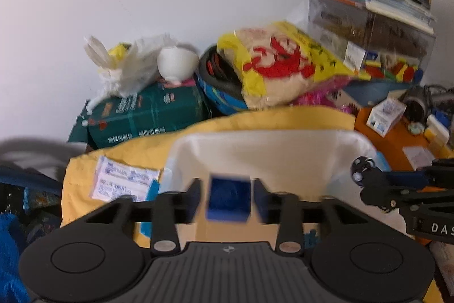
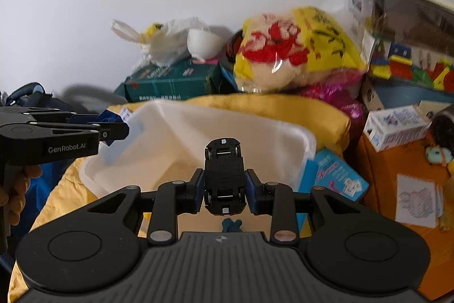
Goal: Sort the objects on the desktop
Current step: 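Carry the black car and blue brick over the bin and release both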
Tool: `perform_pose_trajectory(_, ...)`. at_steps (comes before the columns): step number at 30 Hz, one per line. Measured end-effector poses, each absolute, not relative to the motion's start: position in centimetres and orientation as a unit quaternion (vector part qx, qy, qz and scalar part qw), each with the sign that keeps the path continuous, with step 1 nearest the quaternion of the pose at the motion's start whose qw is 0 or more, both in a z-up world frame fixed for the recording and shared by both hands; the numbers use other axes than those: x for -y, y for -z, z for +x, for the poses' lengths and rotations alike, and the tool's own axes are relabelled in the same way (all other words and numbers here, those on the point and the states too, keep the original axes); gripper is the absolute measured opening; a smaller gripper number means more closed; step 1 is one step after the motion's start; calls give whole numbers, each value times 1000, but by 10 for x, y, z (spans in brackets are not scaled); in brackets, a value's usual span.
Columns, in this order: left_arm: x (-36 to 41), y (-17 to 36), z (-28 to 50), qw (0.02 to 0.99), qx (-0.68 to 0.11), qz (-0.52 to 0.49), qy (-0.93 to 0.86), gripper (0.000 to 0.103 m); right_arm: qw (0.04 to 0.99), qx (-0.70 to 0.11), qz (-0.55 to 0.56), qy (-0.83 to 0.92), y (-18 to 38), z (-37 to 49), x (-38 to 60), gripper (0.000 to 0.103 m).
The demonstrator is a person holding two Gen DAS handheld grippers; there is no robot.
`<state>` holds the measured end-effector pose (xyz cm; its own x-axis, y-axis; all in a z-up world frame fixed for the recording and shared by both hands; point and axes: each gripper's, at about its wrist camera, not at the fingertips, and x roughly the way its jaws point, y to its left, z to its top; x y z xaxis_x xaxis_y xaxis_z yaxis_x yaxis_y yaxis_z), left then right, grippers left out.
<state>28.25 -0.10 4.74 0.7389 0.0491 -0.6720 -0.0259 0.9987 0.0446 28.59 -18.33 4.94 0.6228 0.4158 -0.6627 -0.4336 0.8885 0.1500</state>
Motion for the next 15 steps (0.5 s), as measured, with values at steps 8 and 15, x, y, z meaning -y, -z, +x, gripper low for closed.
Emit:
perform_pose_trajectory(8,-6,-43,257,940,-338,42,-30,65,908,-350,-10,-230,-46,279,188,66)
perform_pose_trajectory(15,-9,-28,158,947,-319,38,-6,65,909,-328,-11,-256,-41,217,203,66)
